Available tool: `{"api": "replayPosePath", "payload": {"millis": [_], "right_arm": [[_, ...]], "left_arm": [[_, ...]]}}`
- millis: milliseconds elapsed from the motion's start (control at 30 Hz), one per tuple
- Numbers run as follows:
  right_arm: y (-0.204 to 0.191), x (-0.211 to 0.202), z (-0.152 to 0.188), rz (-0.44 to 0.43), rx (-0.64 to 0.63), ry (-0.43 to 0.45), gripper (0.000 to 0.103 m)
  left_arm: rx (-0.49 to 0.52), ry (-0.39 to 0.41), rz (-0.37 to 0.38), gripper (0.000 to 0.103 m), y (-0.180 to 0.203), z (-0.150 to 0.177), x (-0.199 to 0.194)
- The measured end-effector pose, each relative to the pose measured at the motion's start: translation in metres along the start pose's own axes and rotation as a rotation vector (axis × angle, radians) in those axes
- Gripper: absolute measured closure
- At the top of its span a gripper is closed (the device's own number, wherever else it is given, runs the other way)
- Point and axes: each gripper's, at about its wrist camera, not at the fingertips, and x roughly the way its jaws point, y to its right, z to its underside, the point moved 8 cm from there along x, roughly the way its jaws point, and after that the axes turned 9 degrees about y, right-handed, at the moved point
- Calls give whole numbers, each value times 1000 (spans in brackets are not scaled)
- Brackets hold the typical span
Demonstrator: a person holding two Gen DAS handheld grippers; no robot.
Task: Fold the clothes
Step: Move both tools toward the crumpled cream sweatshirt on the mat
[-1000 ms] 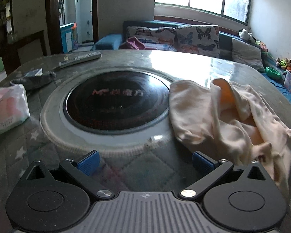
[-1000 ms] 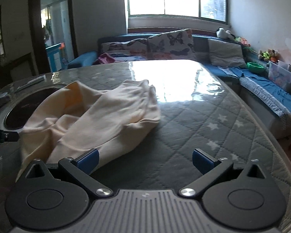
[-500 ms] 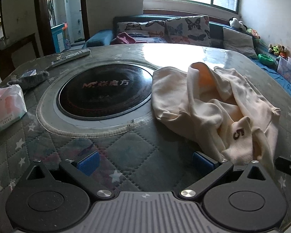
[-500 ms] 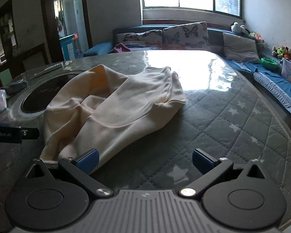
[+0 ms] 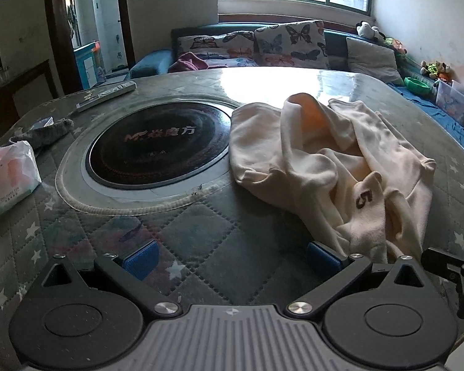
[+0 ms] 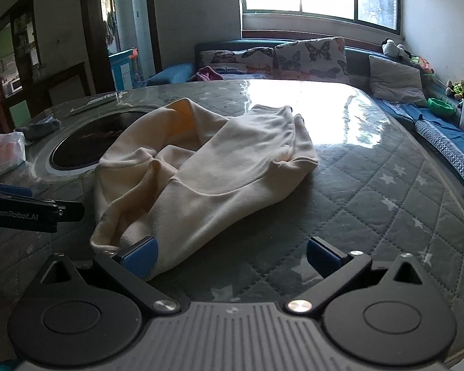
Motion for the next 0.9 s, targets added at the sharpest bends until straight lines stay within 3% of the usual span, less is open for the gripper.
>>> {"api": "replayPosePath", "payload": {"millis": [900], "right_arm": [[-10,-5,2,-8,-21,3,0]], "left_arm": [[45,6,16,0,13,3,-10]]}}
